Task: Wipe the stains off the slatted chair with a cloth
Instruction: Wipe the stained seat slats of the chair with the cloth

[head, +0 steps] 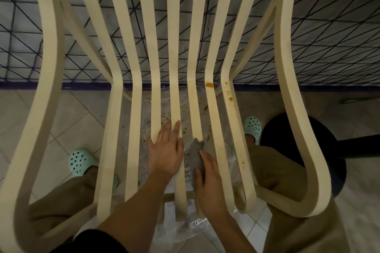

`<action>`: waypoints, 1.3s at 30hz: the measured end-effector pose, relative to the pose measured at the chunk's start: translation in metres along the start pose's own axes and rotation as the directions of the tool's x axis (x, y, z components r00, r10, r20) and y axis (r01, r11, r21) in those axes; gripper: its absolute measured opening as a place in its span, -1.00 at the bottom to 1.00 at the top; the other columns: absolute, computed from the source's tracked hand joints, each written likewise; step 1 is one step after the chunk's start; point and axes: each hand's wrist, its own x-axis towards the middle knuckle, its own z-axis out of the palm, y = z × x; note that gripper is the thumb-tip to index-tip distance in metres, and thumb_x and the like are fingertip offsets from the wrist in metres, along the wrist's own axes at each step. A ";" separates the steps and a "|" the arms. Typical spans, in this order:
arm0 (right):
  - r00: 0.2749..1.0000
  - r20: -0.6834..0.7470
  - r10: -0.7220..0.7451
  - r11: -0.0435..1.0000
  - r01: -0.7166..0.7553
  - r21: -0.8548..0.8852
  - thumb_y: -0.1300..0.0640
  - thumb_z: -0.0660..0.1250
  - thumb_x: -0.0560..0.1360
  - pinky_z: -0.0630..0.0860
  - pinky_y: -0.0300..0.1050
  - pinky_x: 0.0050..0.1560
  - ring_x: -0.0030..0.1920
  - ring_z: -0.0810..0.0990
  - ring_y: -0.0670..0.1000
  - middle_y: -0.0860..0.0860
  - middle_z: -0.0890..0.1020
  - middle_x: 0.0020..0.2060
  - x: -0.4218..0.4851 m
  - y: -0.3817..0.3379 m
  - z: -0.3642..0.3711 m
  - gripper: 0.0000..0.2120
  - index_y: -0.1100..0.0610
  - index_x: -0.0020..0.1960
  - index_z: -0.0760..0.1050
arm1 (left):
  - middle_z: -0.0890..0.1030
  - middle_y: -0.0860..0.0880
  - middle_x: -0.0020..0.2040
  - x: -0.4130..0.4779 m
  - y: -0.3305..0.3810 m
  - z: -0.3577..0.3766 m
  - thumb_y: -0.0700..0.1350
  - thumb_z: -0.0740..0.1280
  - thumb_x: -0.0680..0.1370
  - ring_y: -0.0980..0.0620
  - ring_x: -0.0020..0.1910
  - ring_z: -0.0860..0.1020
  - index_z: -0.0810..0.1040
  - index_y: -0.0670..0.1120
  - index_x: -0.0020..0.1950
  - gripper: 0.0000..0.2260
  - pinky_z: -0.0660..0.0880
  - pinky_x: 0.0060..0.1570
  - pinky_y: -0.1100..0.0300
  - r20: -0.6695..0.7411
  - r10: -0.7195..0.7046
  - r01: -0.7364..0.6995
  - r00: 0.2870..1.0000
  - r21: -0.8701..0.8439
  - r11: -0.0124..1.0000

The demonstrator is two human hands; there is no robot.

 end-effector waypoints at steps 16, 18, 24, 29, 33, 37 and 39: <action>0.997 -0.063 -0.044 0.947 0.021 -0.322 0.10 0.05 0.68 0.35 -0.23 0.08 0.23 0.47 0.10 0.17 0.37 0.38 0.127 -0.041 0.015 -0.43 0.19 0.59 -0.12 | 0.04 0.06 0.60 0.069 -0.013 -0.003 0.09 -0.08 0.67 0.08 0.55 0.10 0.12 0.08 0.58 -0.54 0.06 0.43 -0.25 -0.048 0.050 -0.052 0.998 -0.044 0.998; 0.998 -0.067 -0.015 0.943 -0.008 -0.334 0.09 0.04 0.68 0.38 -0.20 0.02 0.18 0.51 0.12 0.20 0.40 0.36 0.152 -0.046 0.016 -0.44 0.21 0.58 -0.10 | 0.01 0.06 0.60 0.070 -0.010 -0.002 0.08 -0.06 0.67 0.09 0.55 0.09 0.07 0.08 0.59 -0.54 0.06 0.43 -0.25 -0.053 0.039 -0.039 0.998 -0.002 0.999; 0.998 -0.001 0.058 0.993 -0.058 -0.103 -0.03 0.06 0.60 0.47 0.08 0.23 0.17 0.53 0.23 0.27 0.51 0.24 0.242 -0.054 0.022 -0.42 0.30 0.50 0.14 | -0.07 0.07 0.61 0.069 -0.009 -0.002 0.08 -0.10 0.67 0.11 0.56 0.03 -0.02 0.11 0.59 -0.54 0.01 0.44 -0.23 -0.024 0.016 -0.017 1.000 -0.021 1.000; 0.969 -0.018 0.245 0.959 -0.240 0.150 0.15 0.07 0.67 0.41 -0.06 0.21 0.18 0.50 0.18 0.23 0.50 0.17 0.282 -0.074 0.009 -0.74 0.23 0.29 0.34 | -0.08 0.08 0.61 0.070 -0.008 -0.003 0.10 -0.12 0.67 0.09 0.56 0.03 -0.04 0.12 0.59 -0.53 0.04 0.44 -0.23 -0.007 0.001 -0.001 1.000 -0.009 1.000; 0.983 -0.041 0.178 0.966 -0.166 0.196 0.20 0.12 0.65 0.39 -0.03 0.24 0.24 0.48 0.19 0.24 0.49 0.22 0.286 -0.076 0.012 -0.70 0.29 0.34 0.31 | -0.08 0.08 0.61 0.071 -0.008 -0.003 0.10 -0.11 0.67 0.08 0.56 0.05 -0.05 0.12 0.59 -0.53 0.04 0.44 -0.22 0.003 -0.005 0.005 1.000 -0.002 1.000; 0.989 -0.073 0.128 0.968 -0.109 0.224 0.23 0.15 0.64 0.41 -0.21 0.09 0.17 0.50 0.13 0.20 0.51 0.17 0.282 -0.073 0.012 -0.67 0.30 0.37 0.28 | -0.06 0.07 0.61 0.070 -0.007 -0.003 0.08 -0.09 0.67 0.07 0.56 0.07 -0.03 0.12 0.59 -0.54 0.02 0.44 -0.22 0.001 -0.005 0.005 1.000 -0.016 1.000; 0.988 -0.080 0.133 0.962 -0.109 0.251 0.22 0.17 0.64 0.43 -0.19 0.22 0.17 0.51 0.11 0.16 0.51 0.15 0.278 -0.069 0.016 -0.67 0.27 0.37 0.30 | -0.06 0.06 0.61 0.068 -0.007 -0.003 0.08 -0.09 0.67 0.07 0.56 0.07 -0.03 0.12 0.59 -0.53 0.02 0.44 -0.22 -0.002 -0.003 0.003 1.000 -0.008 1.000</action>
